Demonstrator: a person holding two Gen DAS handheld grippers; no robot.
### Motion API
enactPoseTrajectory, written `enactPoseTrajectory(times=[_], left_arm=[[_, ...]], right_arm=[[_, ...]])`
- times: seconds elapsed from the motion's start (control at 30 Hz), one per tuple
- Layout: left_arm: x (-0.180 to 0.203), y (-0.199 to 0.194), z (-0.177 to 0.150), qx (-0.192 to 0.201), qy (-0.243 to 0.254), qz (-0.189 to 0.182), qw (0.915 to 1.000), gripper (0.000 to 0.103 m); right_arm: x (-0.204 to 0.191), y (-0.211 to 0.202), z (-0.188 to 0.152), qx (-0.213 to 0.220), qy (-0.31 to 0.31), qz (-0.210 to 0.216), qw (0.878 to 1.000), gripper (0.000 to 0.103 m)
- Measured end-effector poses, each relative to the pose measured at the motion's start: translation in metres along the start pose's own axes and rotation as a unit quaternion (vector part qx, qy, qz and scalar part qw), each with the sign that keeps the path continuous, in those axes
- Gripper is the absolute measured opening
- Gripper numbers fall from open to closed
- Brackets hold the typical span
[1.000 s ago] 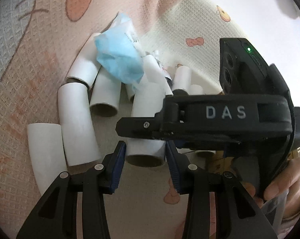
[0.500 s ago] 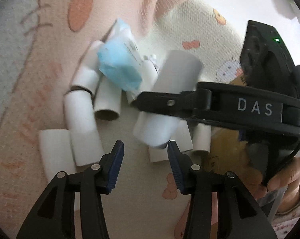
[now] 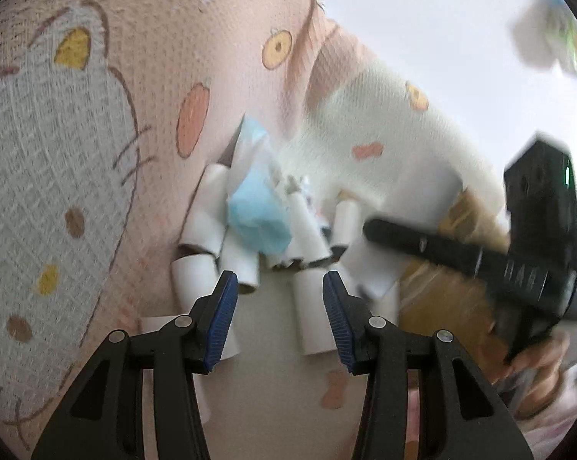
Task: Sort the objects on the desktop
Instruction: 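Lift the cardboard tube with the right gripper toward the box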
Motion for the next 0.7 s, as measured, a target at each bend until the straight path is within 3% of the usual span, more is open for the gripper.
enactPoseTrajectory(times=[0.17, 0.33, 0.5, 0.6, 0.7], left_arm=[[0.009, -0.011, 0.025, 0.022, -0.045, -0.055, 0.9973, 0.051], [0.028, -0.026, 0.039, 0.031, 0.011, -0.046, 0.9984, 0.057], [0.046, -0.032, 0.046, 0.019, 0.033, -0.067, 0.997, 0.058], [0.059, -0.034, 0.049, 0.013, 0.037, -0.086, 0.9956, 0.058], [0.074, -0.039, 0.05, 0.01, 0.039, -0.102, 0.994, 0.058]], right_arm=[[-0.023, -0.03, 0.002, -0.002, -0.037, 0.012, 0.999, 0.04], [-0.043, -0.035, -0.008, -0.006, -0.085, 0.006, 0.996, 0.04], [-0.055, -0.039, -0.026, -0.013, -0.132, -0.033, 0.991, 0.041], [-0.052, -0.047, -0.021, -0.012, -0.131, -0.042, 0.99, 0.04], [-0.041, -0.054, -0.013, -0.012, -0.106, -0.02, 0.994, 0.04]])
Point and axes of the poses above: each gripper's, at about its wrist camera, not at the fingertips, and y roughly the way its jaws point, x to its right, z to its top, the point moved 4 cm from there along y, roughly the way its jaws point, and after that the axes turned 1 degree about -y, right-handed, at the moved point
